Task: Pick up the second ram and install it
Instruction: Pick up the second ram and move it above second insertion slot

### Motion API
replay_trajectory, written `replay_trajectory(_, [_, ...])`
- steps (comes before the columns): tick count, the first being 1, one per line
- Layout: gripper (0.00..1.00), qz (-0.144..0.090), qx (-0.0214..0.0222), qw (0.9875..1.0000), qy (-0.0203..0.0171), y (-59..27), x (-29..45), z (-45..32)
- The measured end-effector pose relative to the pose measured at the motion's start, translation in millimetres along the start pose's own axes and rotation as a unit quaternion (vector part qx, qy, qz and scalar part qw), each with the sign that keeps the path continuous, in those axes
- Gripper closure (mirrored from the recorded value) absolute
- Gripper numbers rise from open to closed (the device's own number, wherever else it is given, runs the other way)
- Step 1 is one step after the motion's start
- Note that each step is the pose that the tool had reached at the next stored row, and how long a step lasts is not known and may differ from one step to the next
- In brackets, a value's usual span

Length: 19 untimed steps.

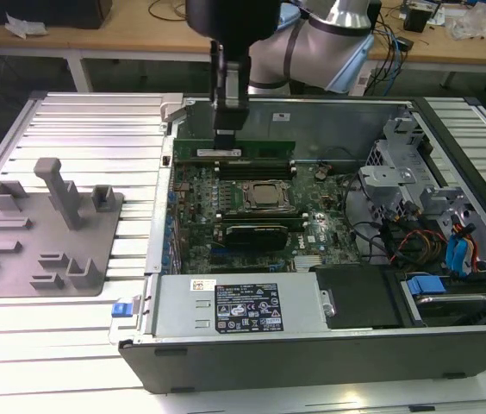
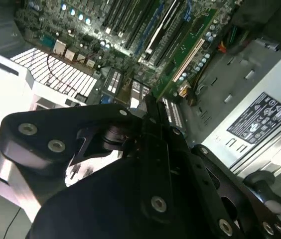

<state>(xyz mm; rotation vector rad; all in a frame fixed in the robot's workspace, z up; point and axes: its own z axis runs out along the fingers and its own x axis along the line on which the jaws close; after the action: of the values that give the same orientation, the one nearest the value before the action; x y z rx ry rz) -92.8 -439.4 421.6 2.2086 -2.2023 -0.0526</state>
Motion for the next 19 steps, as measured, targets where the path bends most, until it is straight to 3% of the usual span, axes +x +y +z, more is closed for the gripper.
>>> replay_trajectory(2, [0.91, 0.000, 0.0000, 1.0000, 0.0000, -11.6, 0.0, 0.5])
replay_trajectory(4, [0.91, 0.000, -0.0001, 1.0000, -0.0001, -16.9, 0.1, 2.9])
replay_trajectory(11, [0.91, 0.000, -0.0001, 1.0000, 0.0000, -38.0, -1.3, 18.7])
replay_trajectory(12, [0.91, 0.000, -0.0001, 1.0000, 0.0000, -44.6, -1.8, 21.4])
replay_trajectory(19, [0.91, 0.000, -0.0001, 1.0000, -0.0001, -61.5, -3.4, 29.7])
